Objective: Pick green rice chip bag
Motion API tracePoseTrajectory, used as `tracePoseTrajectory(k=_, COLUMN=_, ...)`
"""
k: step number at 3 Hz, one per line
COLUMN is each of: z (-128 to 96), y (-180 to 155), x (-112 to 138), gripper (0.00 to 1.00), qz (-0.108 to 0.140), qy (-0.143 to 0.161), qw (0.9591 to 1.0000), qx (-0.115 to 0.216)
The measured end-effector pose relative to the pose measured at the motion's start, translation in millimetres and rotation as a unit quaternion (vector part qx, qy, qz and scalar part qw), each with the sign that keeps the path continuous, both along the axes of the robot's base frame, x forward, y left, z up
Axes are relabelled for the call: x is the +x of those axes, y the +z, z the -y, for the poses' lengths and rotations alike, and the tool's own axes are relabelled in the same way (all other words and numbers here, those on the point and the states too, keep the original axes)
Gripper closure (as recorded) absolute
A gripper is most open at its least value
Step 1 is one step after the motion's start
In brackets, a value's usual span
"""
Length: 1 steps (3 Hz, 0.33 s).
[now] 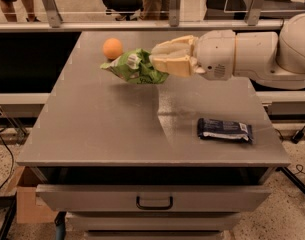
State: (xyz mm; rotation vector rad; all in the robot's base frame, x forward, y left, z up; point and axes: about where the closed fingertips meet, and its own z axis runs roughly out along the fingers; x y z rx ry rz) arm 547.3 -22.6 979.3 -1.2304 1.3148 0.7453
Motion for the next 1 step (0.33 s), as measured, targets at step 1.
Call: tracePoseTrajectory(k=1, z=-0.1, y=0.0, x=0.0, gripper=1.00, qz=0.000, qy=0.000, qw=1.0000, qx=0.000)
